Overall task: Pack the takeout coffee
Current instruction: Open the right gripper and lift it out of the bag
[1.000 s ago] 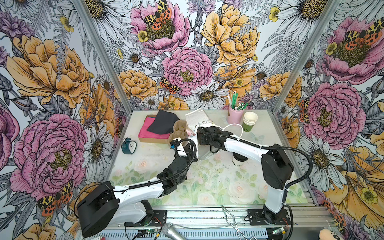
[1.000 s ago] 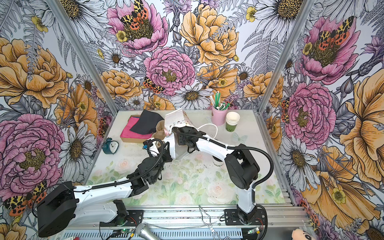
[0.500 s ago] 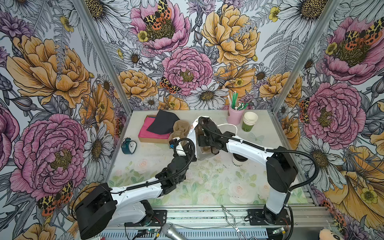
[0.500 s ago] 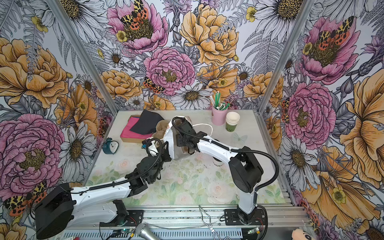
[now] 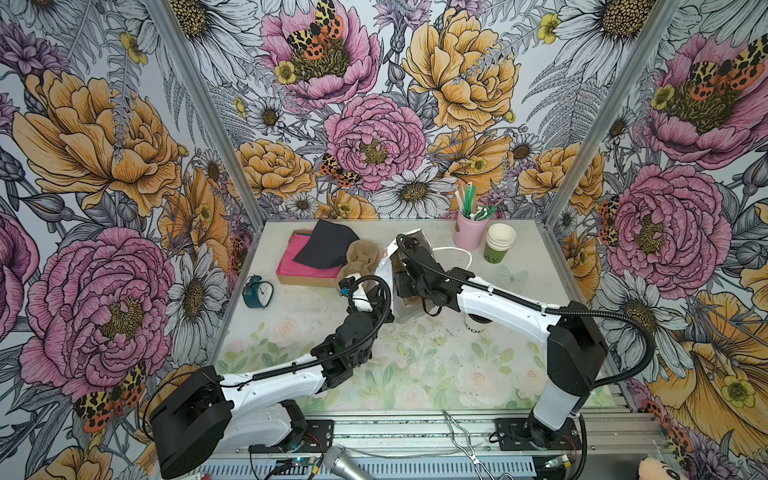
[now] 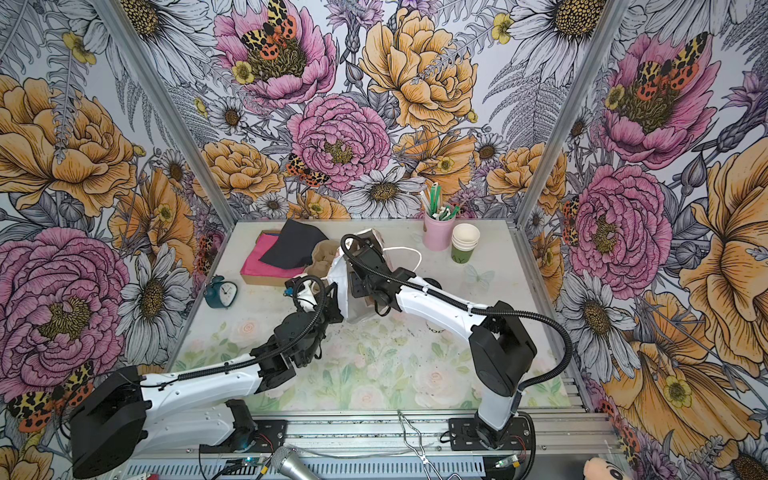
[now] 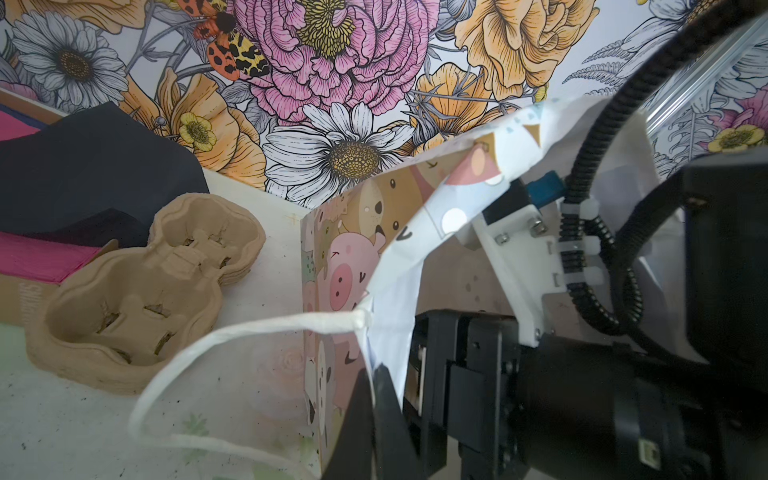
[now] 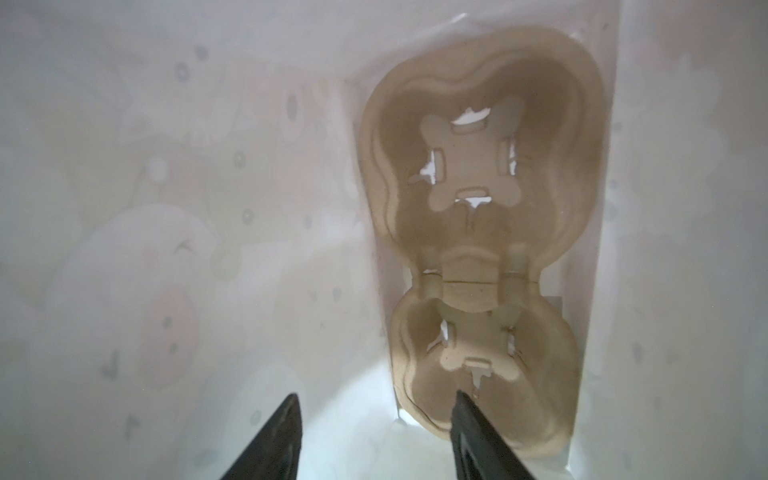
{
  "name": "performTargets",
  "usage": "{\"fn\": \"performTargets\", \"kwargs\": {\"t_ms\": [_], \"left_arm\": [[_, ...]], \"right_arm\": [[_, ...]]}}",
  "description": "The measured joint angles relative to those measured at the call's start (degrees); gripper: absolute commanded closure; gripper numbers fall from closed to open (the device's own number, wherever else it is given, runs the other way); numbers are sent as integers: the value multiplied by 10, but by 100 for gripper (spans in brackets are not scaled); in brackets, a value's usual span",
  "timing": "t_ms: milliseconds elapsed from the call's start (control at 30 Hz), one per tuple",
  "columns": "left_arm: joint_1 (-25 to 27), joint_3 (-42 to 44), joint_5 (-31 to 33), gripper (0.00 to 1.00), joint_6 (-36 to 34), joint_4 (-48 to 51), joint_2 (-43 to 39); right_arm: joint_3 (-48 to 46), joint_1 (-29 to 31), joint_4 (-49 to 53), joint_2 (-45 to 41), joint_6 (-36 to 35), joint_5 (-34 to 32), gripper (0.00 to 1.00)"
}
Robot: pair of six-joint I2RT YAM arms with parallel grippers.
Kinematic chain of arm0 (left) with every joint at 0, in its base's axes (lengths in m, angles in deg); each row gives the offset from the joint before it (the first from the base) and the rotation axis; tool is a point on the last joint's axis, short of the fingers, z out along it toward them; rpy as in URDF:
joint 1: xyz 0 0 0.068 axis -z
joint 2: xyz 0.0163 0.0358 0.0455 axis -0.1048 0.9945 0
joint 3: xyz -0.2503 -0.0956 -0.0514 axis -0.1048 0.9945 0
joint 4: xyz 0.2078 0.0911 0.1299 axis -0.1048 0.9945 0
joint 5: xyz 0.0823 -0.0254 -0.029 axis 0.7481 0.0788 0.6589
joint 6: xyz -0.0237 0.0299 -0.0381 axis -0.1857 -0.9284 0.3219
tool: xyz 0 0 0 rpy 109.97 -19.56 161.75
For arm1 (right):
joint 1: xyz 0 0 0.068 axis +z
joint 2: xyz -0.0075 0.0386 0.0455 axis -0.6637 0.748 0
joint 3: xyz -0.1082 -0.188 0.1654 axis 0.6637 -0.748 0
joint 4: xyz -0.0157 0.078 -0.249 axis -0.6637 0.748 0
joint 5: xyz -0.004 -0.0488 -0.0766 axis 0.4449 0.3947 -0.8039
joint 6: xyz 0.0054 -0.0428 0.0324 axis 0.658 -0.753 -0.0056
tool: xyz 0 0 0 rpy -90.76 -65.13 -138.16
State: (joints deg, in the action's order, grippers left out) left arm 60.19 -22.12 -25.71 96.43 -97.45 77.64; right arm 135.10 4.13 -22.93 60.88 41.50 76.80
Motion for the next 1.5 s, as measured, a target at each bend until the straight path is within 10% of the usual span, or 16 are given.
{"fn": "performTargets", "kwargs": {"t_ms": [1133,1500], "left_arm": [[2,-64,4,100,64,77,-37],[-53,-75,-19,76,166,121,-54]], "right_arm": [[-65,33,-150,-292,-79,136,6],[-66,14,-159,-297,-85,103,4]]}}
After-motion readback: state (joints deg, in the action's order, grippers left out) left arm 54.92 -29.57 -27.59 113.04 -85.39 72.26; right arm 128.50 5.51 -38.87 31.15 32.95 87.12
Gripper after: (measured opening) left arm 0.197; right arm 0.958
